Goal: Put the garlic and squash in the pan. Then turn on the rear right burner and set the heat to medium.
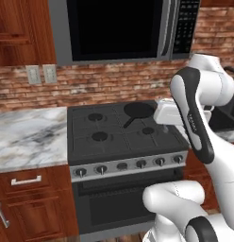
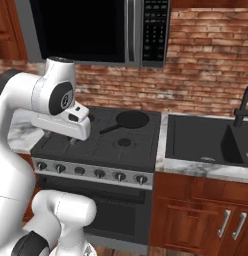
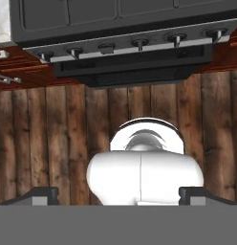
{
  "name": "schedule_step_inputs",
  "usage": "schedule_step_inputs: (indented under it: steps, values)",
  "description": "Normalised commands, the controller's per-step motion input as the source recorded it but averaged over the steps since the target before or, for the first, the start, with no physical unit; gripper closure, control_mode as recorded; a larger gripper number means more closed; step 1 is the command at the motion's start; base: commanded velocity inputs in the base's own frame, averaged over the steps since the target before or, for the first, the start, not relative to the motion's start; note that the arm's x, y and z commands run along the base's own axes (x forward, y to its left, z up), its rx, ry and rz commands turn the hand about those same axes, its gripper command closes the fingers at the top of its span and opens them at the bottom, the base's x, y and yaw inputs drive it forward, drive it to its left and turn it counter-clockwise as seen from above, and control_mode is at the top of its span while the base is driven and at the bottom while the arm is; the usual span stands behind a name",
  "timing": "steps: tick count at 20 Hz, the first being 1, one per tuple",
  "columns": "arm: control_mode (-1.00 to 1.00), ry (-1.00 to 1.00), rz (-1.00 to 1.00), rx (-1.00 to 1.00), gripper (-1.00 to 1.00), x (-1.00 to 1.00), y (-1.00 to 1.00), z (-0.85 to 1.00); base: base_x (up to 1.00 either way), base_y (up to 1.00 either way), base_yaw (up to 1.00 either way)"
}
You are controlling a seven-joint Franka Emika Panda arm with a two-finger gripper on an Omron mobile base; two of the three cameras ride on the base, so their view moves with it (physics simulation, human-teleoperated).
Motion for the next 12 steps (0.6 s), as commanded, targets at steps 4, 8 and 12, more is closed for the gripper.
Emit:
schedule_step_inputs:
  steps: [4, 8, 12]
  values:
    - [1.00, 0.00, 0.00, 0.00, -1.00, 0.00, 0.00, 0.00, -0.16, 0.10, 0.04]
    - [1.00, 0.00, 0.00, 0.00, -1.00, 0.00, 0.00, 0.00, 0.00, 0.03, 0.12]
    - [1.00, 0.00, 0.00, 0.00, -1.00, 0.00, 0.00, 0.00, 0.00, -0.13, -0.01]
